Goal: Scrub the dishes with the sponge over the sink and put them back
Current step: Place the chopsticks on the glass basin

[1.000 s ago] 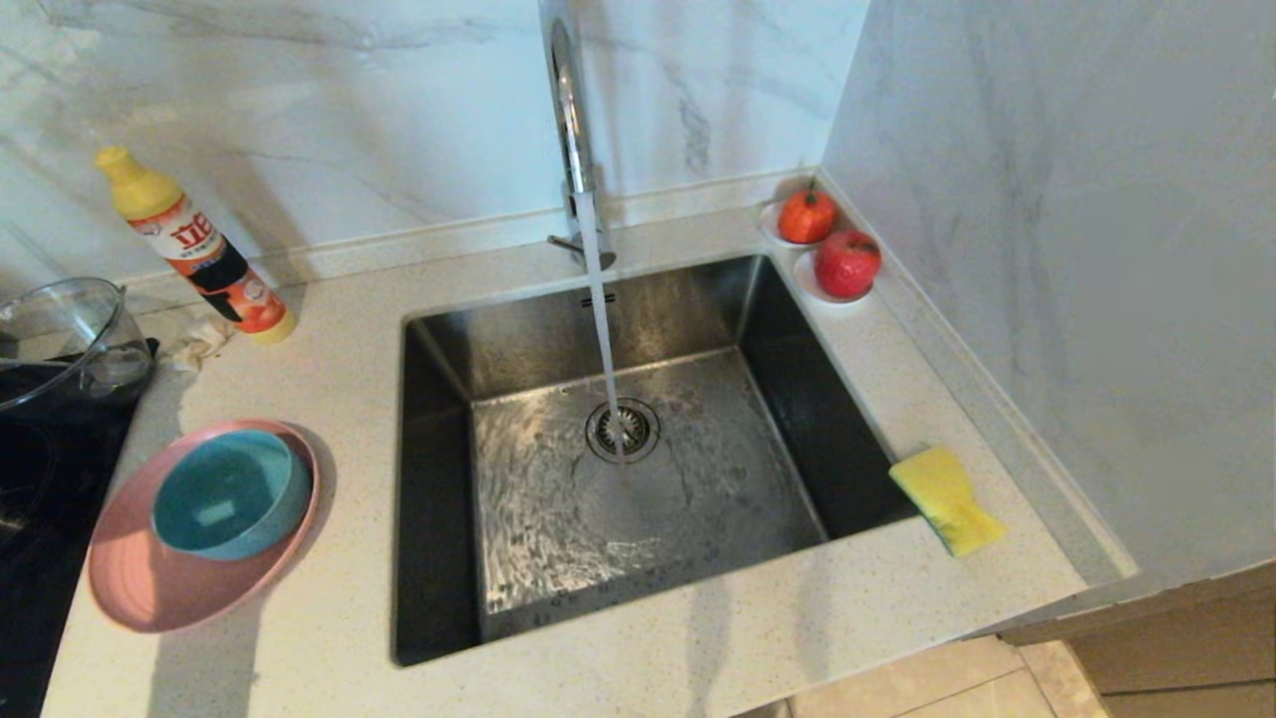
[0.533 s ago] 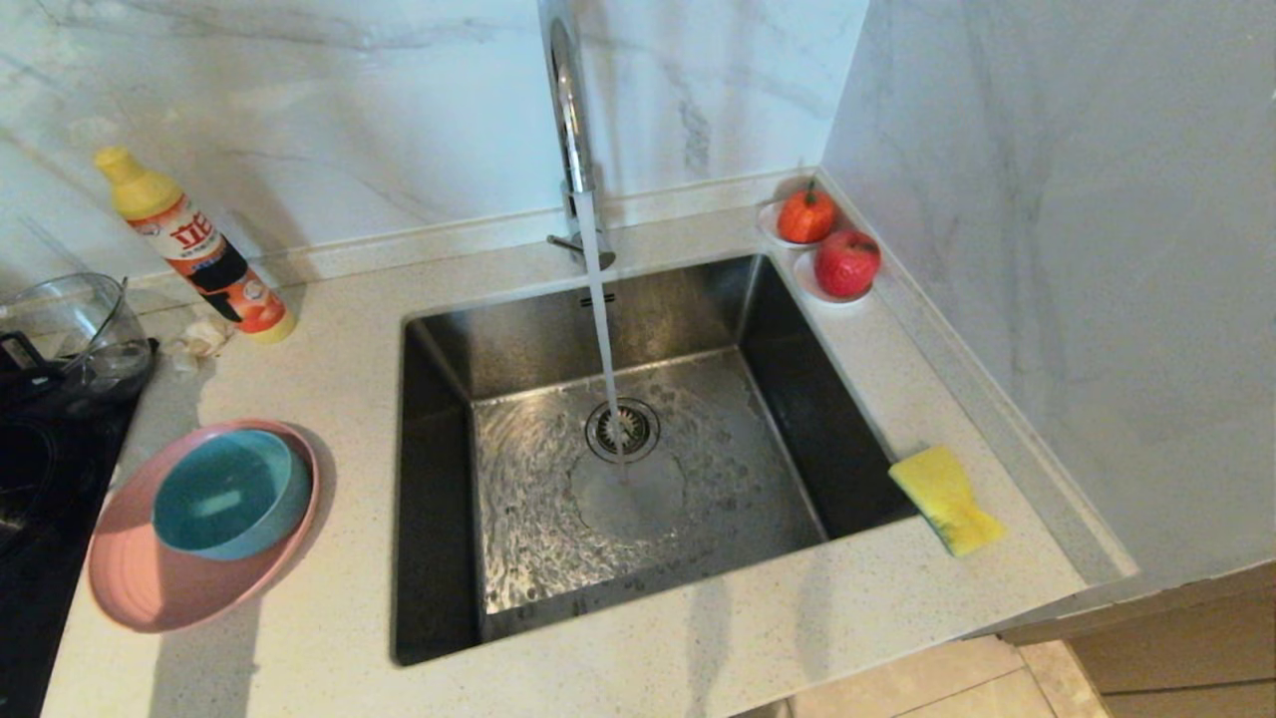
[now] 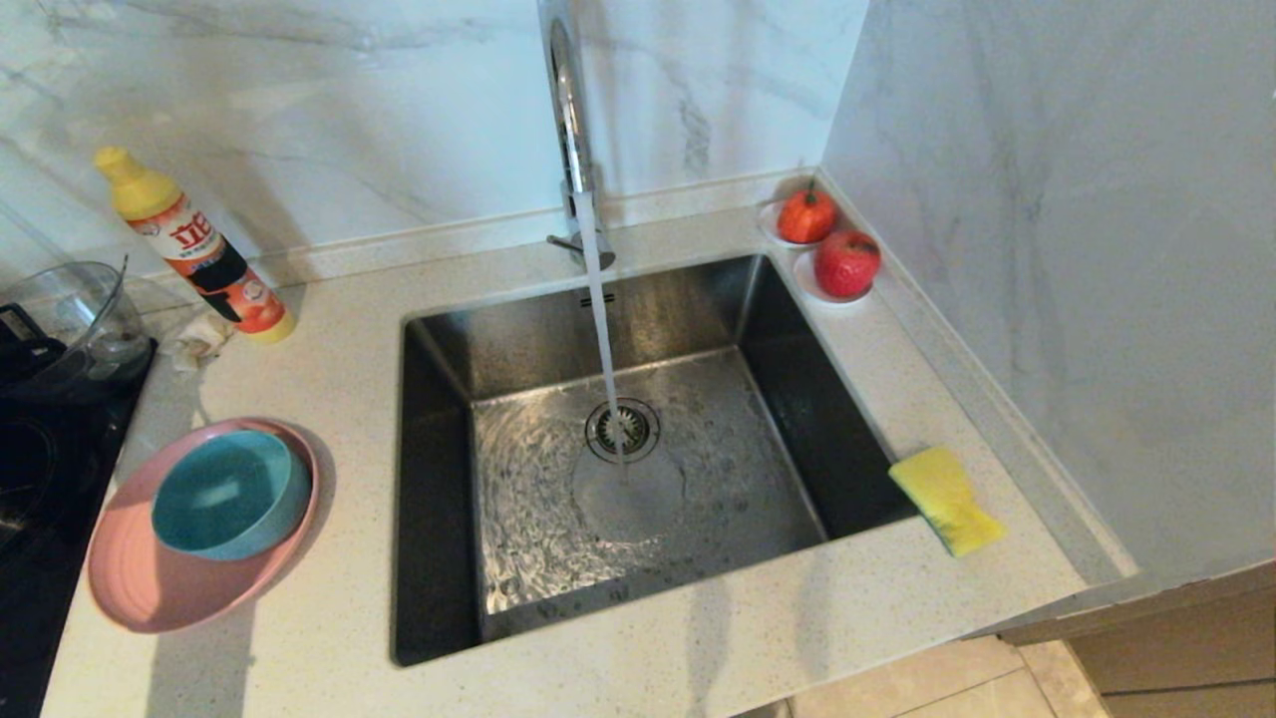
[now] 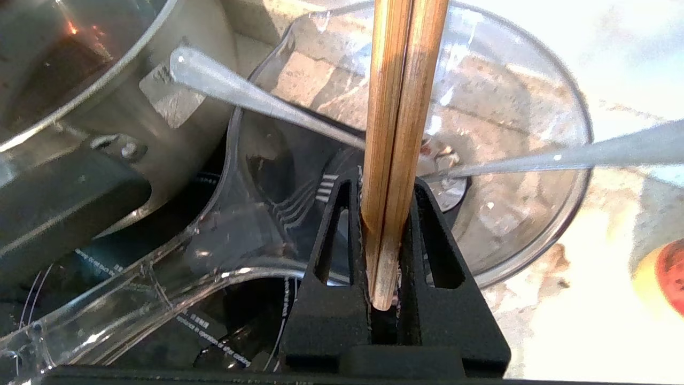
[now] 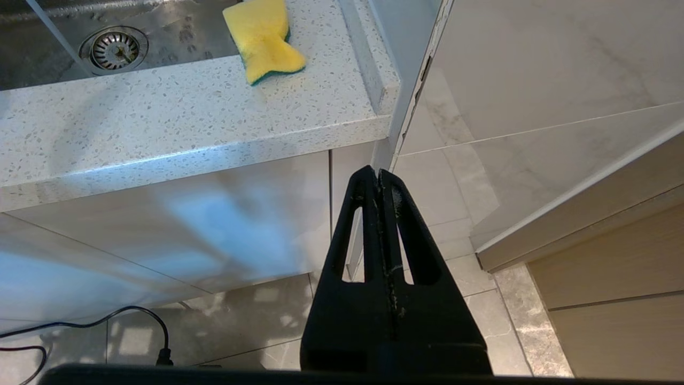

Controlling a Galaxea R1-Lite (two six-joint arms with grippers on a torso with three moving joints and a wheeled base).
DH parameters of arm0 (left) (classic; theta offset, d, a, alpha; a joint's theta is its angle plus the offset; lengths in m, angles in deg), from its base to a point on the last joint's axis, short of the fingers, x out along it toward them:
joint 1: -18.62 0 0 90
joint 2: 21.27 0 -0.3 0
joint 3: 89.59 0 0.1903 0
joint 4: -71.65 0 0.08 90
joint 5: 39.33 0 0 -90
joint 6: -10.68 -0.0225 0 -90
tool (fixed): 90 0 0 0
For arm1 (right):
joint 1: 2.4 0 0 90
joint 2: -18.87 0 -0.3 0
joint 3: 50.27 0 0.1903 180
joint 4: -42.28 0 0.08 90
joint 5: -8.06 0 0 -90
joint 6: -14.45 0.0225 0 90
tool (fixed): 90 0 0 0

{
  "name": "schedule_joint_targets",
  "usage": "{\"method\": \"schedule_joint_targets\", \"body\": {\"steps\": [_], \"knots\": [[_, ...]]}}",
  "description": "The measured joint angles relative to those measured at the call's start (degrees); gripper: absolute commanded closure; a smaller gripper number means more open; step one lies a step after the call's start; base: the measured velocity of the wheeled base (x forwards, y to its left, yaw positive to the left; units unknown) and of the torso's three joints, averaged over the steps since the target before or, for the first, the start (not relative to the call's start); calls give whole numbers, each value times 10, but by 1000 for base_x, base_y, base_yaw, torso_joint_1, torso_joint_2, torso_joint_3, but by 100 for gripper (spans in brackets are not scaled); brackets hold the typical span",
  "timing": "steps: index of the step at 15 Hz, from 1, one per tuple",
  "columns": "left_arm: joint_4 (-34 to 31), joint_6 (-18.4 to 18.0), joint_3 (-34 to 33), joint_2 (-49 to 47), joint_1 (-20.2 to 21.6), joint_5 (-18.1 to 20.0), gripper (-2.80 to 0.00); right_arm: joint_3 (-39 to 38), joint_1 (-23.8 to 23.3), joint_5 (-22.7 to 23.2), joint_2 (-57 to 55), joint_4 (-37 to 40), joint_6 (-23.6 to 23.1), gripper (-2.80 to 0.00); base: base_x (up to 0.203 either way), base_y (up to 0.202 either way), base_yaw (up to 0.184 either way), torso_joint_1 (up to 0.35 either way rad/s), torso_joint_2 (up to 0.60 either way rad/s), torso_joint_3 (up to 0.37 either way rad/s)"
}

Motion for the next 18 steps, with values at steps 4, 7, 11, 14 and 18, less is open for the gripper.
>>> {"method": "schedule_joint_targets", "body": {"steps": [4,7,11,14,18], "knots": [[-9,8,22,7,1,0,0,0,0,0,0,0,0,0,0,0,0,0,0,0],[-6,13,45,-9,1,-4,0,0,0,0,0,0,0,0,0,0,0,0,0,0],[-6,13,96,-51,0,-40,0,0,0,0,0,0,0,0,0,0,0,0,0,0],[-11,12,117,-79,-2,-38,0,0,0,0,0,0,0,0,0,0,0,0,0,0],[-11,13,130,-103,-17,-42,0,0,0,0,0,0,0,0,0,0,0,0,0,0]]}}
